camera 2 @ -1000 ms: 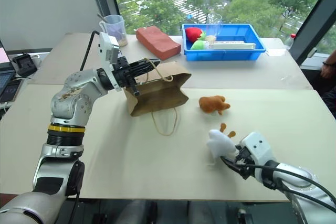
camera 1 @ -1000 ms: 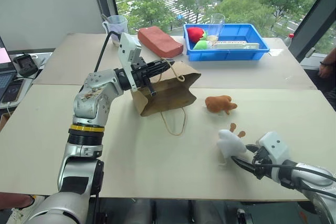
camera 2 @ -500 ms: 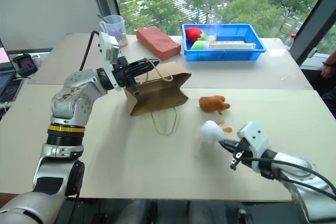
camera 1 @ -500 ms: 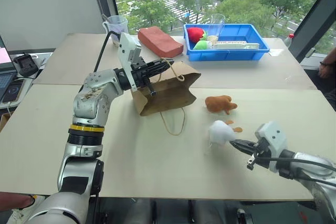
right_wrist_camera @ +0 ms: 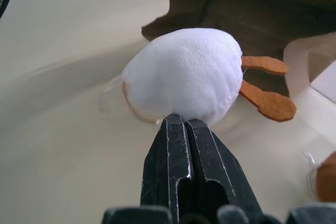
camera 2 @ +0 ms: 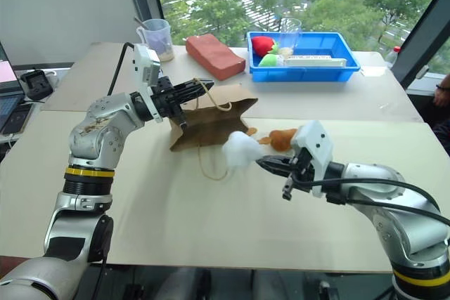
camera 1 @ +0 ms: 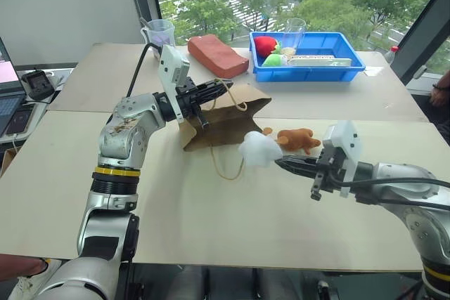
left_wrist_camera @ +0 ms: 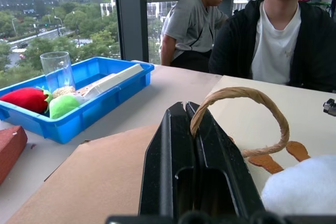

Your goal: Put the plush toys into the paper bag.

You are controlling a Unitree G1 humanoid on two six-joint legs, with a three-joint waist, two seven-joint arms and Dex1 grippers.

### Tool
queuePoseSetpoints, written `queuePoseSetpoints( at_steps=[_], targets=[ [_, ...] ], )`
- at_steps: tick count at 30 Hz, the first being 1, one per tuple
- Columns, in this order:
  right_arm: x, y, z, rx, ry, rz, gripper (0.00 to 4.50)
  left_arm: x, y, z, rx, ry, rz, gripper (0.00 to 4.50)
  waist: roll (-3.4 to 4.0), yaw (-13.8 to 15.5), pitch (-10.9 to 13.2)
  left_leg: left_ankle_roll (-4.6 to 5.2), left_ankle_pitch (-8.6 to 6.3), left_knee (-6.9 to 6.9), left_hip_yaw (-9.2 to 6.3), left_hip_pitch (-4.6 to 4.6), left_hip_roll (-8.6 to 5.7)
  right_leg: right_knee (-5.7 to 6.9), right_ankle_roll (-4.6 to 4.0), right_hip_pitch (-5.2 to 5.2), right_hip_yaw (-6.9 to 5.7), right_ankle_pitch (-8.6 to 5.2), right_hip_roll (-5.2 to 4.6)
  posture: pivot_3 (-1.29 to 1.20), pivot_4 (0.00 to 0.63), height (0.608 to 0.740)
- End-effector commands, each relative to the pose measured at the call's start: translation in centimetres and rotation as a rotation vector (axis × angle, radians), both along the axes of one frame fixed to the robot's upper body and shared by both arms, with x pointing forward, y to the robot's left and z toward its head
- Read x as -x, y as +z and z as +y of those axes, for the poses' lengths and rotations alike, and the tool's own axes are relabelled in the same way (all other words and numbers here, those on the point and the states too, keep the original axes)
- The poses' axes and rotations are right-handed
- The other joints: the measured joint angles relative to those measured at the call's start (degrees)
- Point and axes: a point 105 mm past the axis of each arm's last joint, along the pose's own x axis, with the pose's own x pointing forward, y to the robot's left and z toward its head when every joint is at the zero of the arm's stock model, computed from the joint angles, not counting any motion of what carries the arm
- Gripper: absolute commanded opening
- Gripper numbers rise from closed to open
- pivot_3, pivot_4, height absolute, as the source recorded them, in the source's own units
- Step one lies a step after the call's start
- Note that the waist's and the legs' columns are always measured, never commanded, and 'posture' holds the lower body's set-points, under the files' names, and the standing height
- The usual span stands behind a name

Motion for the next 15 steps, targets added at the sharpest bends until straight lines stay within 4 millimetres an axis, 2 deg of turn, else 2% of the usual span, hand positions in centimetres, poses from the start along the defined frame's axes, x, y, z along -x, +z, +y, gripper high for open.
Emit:
queuePoseSetpoints(
  at_steps=[1,9,15],
  targets=[
    [-1.8,-0.2,1.0,-0.027,-0.047,-0.007,0.02,0.6,1.8,-0.7,0.016,-0.032,-0.071,0.00,0.00,0.0,0.0,0.00,0.00,0.00,0.01,0.00,-0.01,0.02,0.00,-0.01,0.01,0.00,0.00,0.00,0.150,0.740],
    [-6.8,-0.8,3.6,-0.047,-0.169,-0.008,0.02,0.9,2.0,-1.7,0.053,-0.056,-0.054,0.00,0.01,-0.4,0.0,-0.01,0.01,0.00,0.00,-0.04,-0.05,0.09,-0.01,-0.12,-0.01,0.01,-0.01,0.00,0.150,0.740],
    [-9.6,0.2,6.5,-0.129,-0.223,-0.029,0.02,1.2,2.4,-2.4,0.123,-0.055,-0.016,0.00,0.01,-1.0,0.0,-0.04,0.02,-0.01,-0.01,-0.12,-0.04,0.29,-0.01,-0.24,0.00,0.01,0.00,0.00,0.150,0.740]
  ],
)
